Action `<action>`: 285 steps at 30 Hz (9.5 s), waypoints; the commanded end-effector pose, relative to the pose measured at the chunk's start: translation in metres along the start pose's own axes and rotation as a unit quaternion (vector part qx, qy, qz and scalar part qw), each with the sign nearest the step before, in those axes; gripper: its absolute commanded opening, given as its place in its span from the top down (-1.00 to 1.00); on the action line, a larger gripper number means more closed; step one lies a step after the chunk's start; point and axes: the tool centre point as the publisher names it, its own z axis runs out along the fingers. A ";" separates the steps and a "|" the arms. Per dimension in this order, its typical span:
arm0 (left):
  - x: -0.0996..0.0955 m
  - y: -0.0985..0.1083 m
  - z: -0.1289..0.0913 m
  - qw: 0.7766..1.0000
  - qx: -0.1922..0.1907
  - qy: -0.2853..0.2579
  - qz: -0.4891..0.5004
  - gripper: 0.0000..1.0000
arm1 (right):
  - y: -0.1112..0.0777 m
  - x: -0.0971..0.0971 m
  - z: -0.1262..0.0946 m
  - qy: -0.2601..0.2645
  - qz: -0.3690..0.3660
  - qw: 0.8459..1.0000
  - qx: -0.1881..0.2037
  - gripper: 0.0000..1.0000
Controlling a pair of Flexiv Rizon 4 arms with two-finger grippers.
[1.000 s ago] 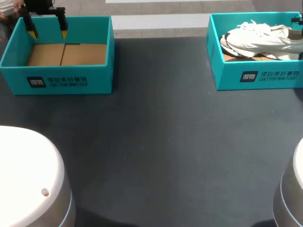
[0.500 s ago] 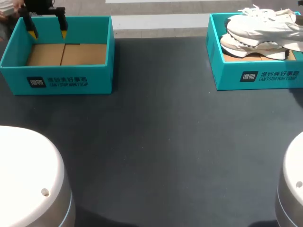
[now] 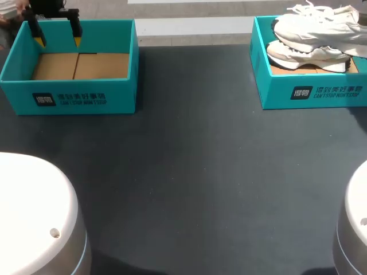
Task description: Take the shoe out of the shoebox, open the shoe tongue, remove and reinsert the insole, then place the shoe into the shoebox
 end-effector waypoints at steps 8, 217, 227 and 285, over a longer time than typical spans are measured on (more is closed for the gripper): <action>0.000 0.000 0.000 1.000 0.000 0.000 0.000 -1.00 | -0.096 0.045 -0.036 -0.034 0.000 0.999 -0.024 1.00; 0.000 0.000 0.000 1.000 0.000 0.000 0.000 -1.00 | -0.324 0.238 0.040 0.274 -0.739 0.531 -0.310 -1.00; 0.000 0.000 0.000 1.000 0.000 0.000 0.000 -1.00 | -0.329 0.241 0.054 0.336 -0.721 0.517 -0.318 -1.00; 0.000 0.000 0.000 1.000 0.000 0.000 0.000 -1.00 | -0.337 0.251 0.112 0.449 -0.611 0.535 -0.372 -1.00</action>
